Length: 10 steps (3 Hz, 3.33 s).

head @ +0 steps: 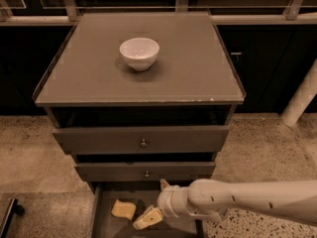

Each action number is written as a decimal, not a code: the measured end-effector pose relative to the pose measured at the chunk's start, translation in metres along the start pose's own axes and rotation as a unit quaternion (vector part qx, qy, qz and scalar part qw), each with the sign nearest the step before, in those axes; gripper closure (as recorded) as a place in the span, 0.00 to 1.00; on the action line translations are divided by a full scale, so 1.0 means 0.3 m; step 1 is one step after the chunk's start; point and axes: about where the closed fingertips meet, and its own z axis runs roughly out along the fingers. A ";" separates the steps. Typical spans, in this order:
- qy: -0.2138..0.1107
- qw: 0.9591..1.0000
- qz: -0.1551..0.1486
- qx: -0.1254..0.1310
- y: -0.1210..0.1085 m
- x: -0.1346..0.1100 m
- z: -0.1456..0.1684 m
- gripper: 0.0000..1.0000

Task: Pick sponge from bottom drawer and place on counter

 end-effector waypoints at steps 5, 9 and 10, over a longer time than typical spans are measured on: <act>-0.101 0.994 -0.002 -0.052 0.001 0.085 0.354 0.00; -0.092 0.996 0.000 -0.015 -0.096 0.152 0.551 0.00; -0.074 0.997 -0.004 0.007 -0.100 0.204 0.614 0.00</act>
Offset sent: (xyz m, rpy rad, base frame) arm 0.0099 0.0150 -0.0303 0.0516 0.0335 -0.0049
